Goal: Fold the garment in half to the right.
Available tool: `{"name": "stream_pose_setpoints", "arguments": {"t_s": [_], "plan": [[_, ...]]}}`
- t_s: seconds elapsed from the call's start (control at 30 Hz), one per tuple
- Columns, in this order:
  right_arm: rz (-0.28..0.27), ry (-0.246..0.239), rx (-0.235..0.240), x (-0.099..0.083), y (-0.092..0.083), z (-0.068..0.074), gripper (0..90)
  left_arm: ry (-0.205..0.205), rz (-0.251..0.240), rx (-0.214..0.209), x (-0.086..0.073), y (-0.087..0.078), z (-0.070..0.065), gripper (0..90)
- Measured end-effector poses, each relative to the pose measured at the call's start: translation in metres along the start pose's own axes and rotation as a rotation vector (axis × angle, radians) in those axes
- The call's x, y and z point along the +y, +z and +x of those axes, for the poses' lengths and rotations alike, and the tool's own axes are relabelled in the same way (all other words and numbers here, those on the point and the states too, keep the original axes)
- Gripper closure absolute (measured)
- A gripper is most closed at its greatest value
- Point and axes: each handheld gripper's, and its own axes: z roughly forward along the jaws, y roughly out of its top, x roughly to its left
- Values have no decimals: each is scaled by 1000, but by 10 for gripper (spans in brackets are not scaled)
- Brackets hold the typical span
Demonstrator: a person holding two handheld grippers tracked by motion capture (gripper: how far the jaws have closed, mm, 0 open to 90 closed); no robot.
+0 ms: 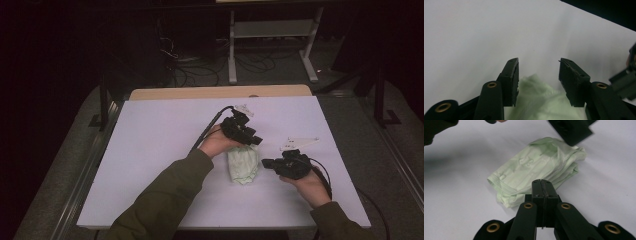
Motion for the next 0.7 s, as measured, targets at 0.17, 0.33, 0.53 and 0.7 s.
{"name": "stream_pose_setpoints", "arguments": {"t_s": [0.17, 0.33, 0.53, 0.7], "plan": [[4, 3, 5, 4, 1, -2, 889, 2, -10, 11, -12, -18, 2, 450], [7, 3, 6, 10, 5, -4, 889, 7, -9, 28, -27, -36, 3, 410], [11, -1, 1, 20, 10, -7, 890, -6, -16, 43, -46, -56, 3, 363], [22, 4, 10, 28, 17, -9, 890, -20, -11, 59, -63, -70, 5, 324]]}}
